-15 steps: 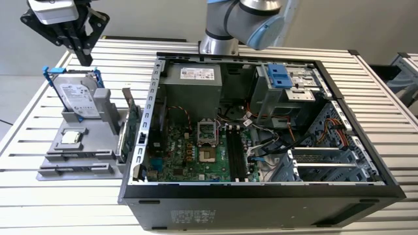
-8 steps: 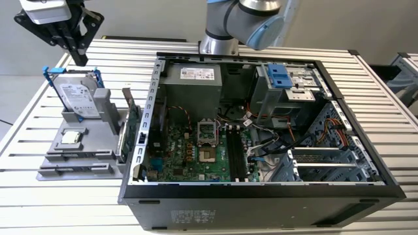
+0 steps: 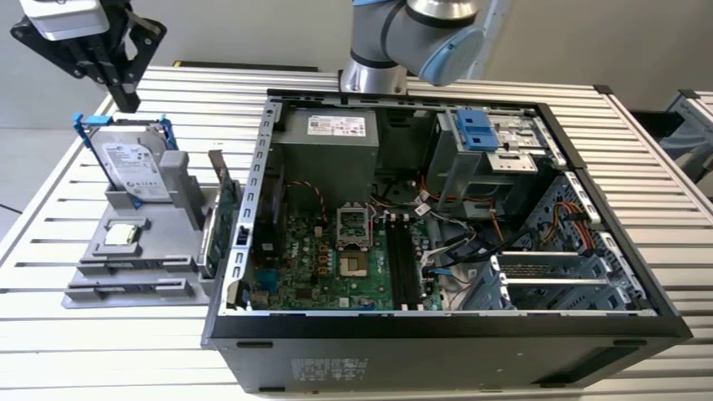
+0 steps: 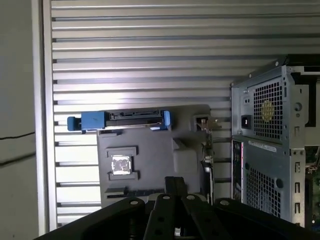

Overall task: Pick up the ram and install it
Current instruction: 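Reach for the ram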

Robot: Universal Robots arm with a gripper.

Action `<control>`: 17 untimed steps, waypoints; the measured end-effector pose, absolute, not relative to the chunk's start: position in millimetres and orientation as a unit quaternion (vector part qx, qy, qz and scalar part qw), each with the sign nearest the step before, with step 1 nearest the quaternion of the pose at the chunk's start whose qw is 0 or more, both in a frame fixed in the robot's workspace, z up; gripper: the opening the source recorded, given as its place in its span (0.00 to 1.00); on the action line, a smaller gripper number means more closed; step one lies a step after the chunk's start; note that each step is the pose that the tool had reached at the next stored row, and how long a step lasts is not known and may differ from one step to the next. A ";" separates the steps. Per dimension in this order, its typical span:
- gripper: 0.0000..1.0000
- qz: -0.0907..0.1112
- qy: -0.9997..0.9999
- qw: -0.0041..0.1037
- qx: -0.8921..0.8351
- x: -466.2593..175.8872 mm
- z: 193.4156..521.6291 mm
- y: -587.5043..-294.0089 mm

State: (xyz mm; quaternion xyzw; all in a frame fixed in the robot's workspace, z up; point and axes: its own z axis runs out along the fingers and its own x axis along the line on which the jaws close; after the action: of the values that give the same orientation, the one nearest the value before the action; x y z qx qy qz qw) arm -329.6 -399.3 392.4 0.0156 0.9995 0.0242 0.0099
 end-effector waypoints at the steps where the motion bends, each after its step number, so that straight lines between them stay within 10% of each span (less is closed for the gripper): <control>1: 0.00 0.024 1.000 0.010 0.013 -330.8 392.4 -399.3; 17: 0.00 0.025 0.999 0.009 -0.030 -342.5 392.2 -399.3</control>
State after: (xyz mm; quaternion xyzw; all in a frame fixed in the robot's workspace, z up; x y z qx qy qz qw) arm -342.5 -399.3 392.2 -0.0297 0.9992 0.0247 0.0088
